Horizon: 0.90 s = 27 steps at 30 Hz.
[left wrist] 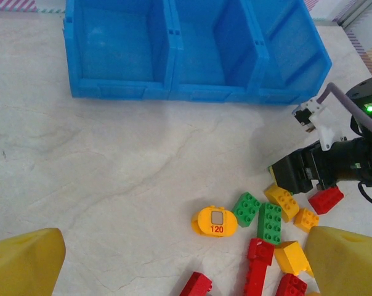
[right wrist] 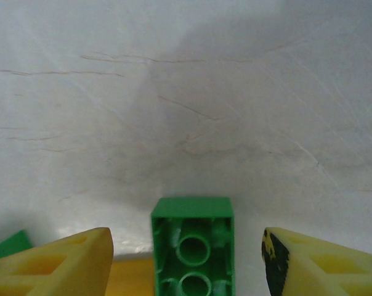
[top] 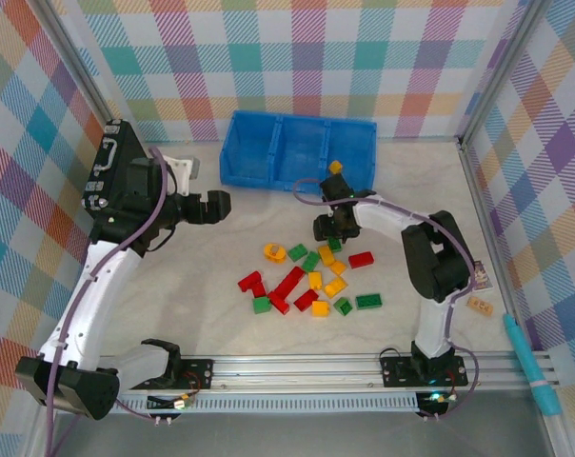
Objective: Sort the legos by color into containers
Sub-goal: Pick up the lego from the center of the table, then place the lego in the container.
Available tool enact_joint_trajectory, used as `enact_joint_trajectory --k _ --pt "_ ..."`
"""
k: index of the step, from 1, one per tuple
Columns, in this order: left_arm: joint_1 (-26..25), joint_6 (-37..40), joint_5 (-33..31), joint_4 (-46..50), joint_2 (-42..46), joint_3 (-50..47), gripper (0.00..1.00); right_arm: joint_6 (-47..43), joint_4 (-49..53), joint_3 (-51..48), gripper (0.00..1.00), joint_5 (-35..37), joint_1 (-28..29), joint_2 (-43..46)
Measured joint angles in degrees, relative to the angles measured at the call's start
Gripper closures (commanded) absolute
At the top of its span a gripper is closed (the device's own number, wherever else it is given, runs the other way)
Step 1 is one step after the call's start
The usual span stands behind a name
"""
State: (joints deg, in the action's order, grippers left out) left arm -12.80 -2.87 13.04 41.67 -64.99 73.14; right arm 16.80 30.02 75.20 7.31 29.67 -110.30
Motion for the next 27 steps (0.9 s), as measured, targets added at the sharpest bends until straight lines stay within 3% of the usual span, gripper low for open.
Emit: enact_joint_trajectory --k 4,11,16,27 --pt "-0.20 -0.17 -0.02 -0.02 -0.61 -0.48 0.00 0.24 0.28 1.40 0.40 1.95 0.00 -3.50" --pt "-0.26 -0.17 -0.04 -0.02 -1.27 -0.59 0.00 0.24 1.55 4.87 0.60 3.26 -0.02 -5.70" --pt "-0.26 -0.13 -0.13 0.00 -1.33 -0.59 0.00 -0.83 4.39 8.59 0.65 3.50 0.00 -6.69" --pt "-0.31 0.59 -1.03 0.00 -1.40 -0.81 0.00 -6.84 10.12 38.82 0.66 3.34 0.00 -9.18"
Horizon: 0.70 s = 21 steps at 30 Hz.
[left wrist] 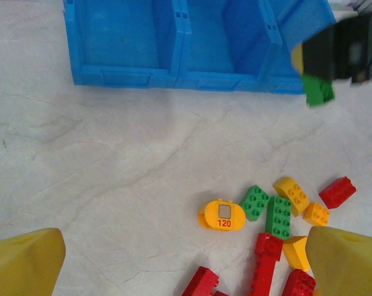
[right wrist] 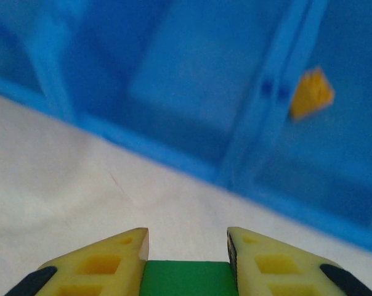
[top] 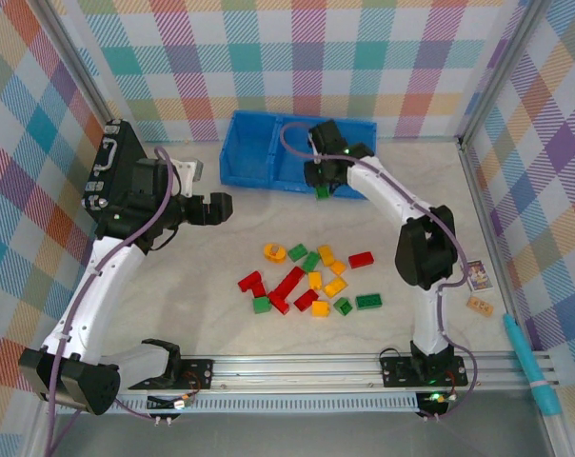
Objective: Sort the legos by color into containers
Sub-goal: Place the lego in the container.
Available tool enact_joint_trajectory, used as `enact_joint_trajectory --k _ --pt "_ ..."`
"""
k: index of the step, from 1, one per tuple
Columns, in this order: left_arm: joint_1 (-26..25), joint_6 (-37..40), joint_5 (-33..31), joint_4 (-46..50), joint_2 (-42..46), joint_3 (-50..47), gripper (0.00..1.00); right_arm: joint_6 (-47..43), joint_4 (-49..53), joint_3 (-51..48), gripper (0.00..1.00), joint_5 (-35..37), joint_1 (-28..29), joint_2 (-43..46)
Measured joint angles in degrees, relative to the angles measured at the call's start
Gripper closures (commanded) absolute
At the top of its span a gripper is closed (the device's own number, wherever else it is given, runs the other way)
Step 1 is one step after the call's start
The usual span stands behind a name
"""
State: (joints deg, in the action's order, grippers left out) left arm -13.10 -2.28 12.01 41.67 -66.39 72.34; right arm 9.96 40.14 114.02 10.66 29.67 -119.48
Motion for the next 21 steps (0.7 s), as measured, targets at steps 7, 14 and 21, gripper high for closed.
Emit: enact_joint_trajectory --k 7,14,21 --pt "0.00 0.52 -0.09 0.02 -0.52 -0.52 0.00 -5.01 -3.54 19.74 0.66 0.46 0.00 -14.95" --pt "0.00 0.87 -0.26 0.50 -2.75 -0.55 0.00 -7.85 -4.48 32.30 0.54 0.22 0.00 -30.34" --pt "0.00 -4.35 -0.96 1.95 -3.30 -4.76 0.00 -8.31 -6.25 29.57 0.42 -0.79 0.00 -29.24"
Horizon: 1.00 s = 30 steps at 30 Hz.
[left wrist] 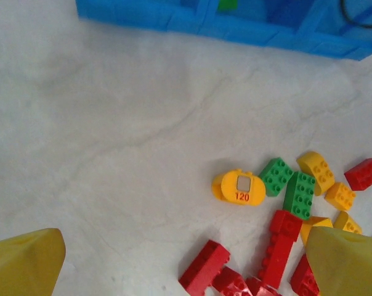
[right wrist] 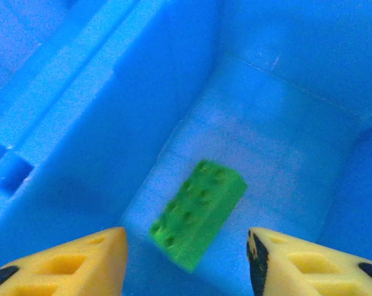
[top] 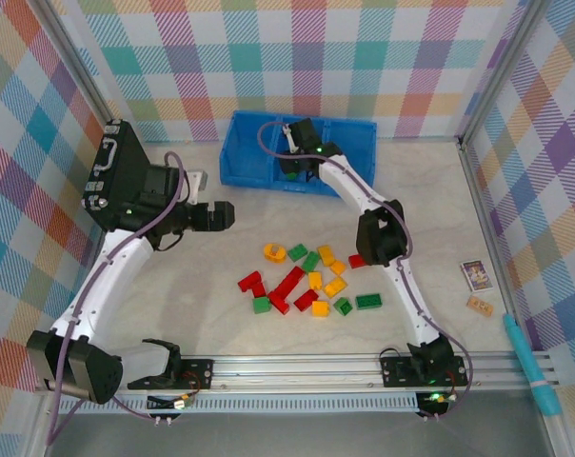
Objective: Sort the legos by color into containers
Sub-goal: Place the lego in the container, then pick up the lego from the middle-left of the table.
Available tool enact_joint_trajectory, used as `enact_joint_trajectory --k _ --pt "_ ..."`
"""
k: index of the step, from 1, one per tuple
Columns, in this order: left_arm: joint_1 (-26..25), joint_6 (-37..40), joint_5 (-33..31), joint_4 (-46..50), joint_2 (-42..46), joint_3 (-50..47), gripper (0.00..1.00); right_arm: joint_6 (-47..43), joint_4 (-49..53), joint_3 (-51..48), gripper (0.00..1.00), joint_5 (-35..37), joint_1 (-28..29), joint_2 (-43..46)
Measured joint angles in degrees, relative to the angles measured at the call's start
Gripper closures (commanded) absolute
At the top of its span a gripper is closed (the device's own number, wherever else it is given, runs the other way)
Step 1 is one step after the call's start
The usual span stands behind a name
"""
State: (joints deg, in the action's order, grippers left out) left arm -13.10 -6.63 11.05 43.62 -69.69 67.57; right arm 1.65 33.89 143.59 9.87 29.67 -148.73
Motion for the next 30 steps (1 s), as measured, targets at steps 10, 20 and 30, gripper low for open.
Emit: enact_joint_trajectory --k 10,20,30 --pt "-11.23 -19.06 -3.15 1.16 3.45 -14.82 0.03 -0.22 -5.35 -19.34 0.36 -3.54 0.00 16.79" --pt "-19.78 -35.39 -8.74 -3.98 2.86 -23.52 0.04 -0.17 -12.28 -41.42 0.33 -4.55 0.00 38.84" --pt "-25.16 -47.25 -12.57 -12.22 -5.64 -24.37 0.03 1.99 -14.69 -54.45 0.28 -5.70 0.00 46.21"
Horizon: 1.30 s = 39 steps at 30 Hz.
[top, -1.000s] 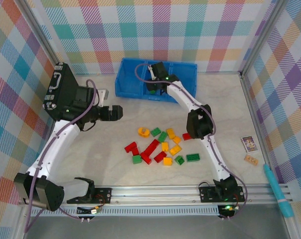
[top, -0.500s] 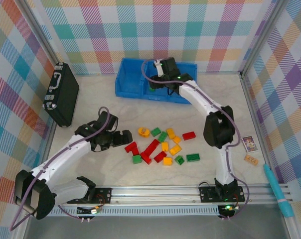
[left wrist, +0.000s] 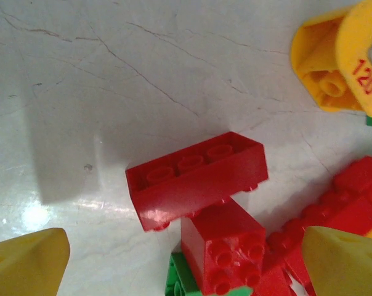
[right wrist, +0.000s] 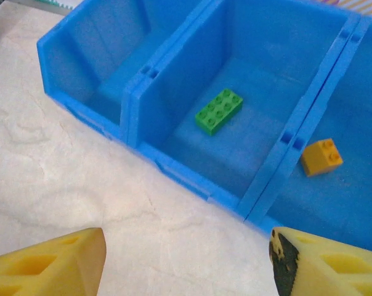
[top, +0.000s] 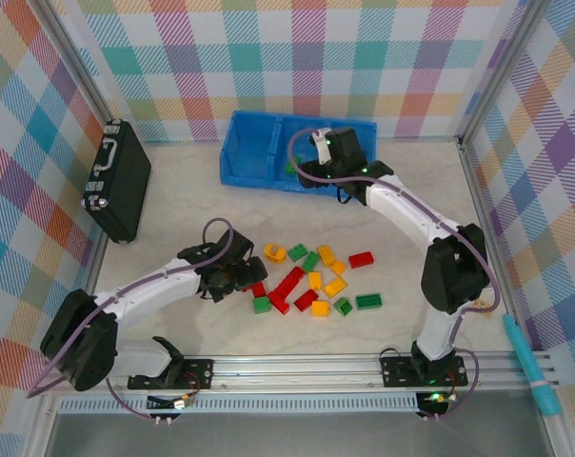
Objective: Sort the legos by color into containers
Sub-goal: Pick up the lego from the middle-left of the table, then place the lego in the container.
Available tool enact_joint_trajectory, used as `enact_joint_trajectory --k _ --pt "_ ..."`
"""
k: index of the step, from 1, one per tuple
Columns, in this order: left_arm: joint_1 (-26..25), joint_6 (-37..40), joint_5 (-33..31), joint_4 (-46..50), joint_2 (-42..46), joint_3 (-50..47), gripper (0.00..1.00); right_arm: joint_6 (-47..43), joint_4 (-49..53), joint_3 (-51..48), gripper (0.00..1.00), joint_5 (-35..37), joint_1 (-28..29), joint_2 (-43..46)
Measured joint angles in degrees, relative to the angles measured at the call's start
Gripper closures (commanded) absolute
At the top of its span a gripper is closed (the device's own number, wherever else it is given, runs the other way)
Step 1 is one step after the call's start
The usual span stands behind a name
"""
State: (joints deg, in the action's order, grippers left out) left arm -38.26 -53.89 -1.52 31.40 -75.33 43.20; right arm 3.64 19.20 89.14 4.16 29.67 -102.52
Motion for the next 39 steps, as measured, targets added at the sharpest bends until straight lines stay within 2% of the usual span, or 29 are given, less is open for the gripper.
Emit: enact_joint_trajectory --k 9,22,28,32,39 --pt "-1.05 -2.32 -2.49 -3.61 -8.31 0.92 0.05 2.16 -1.95 -4.31 0.27 -1.70 0.04 3.72" --pt "-1.09 -2.21 -4.61 -2.36 -12.26 3.34 0.38 2.34 -2.91 -8.85 0.25 -0.57 0.04 5.40" --pt "-1.09 -1.73 -5.90 -1.22 -12.24 4.74 0.42 3.34 -2.49 -14.01 0.25 1.31 -0.59 8.35" --pt "-0.96 1.31 -8.76 3.43 -11.10 10.86 0.42 5.44 -2.10 -20.02 0.25 1.31 -1.62 12.76" --pt "1.55 10.27 -13.00 5.29 -9.44 29.92 0.43 7.98 0.04 -29.86 0.25 1.33 -2.16 19.58"
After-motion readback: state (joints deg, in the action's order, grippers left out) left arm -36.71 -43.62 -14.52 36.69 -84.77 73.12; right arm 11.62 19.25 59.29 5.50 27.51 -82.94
